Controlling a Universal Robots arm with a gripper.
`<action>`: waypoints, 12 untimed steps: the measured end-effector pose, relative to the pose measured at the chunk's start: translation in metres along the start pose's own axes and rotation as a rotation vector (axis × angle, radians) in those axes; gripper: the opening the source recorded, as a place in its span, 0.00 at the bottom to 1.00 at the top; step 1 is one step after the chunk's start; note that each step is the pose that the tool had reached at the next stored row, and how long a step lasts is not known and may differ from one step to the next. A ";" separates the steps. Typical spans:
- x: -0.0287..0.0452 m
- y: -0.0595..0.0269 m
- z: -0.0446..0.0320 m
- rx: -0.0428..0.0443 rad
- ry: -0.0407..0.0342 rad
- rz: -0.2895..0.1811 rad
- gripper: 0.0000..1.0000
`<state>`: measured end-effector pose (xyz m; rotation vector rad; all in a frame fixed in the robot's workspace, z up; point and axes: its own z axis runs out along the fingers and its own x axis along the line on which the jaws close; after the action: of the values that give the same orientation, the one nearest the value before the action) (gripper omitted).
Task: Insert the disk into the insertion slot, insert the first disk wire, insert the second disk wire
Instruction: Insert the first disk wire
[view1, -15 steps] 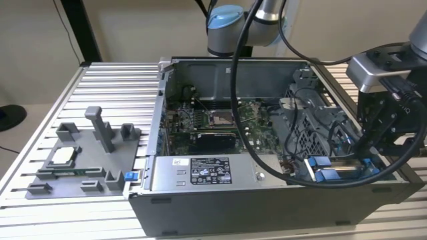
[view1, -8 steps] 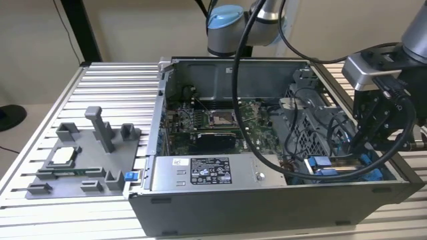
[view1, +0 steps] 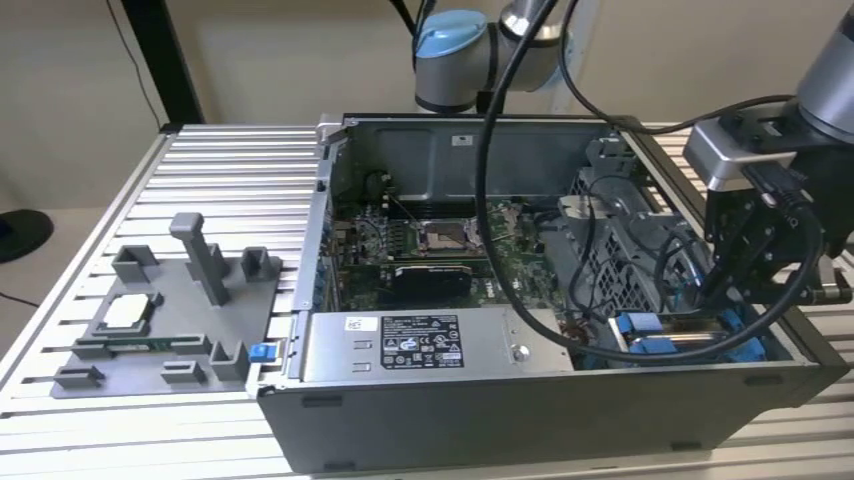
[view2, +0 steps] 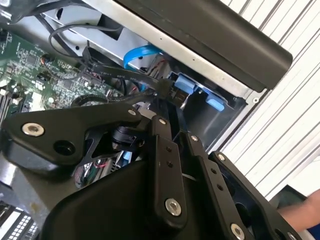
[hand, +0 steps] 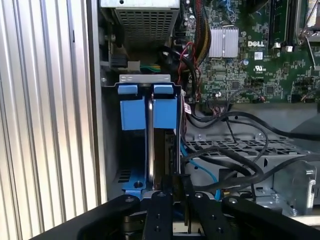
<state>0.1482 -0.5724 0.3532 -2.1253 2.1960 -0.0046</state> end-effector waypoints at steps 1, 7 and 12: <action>-0.0004 0.0000 0.0007 -0.0004 -0.0006 -0.007 0.00; -0.0009 0.0002 0.0041 -0.0013 -0.0016 -0.022 0.00; -0.0005 -0.0001 0.0069 -0.0014 -0.0014 -0.022 0.00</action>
<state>0.1487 -0.5715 0.3463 -2.1493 2.1724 -0.0030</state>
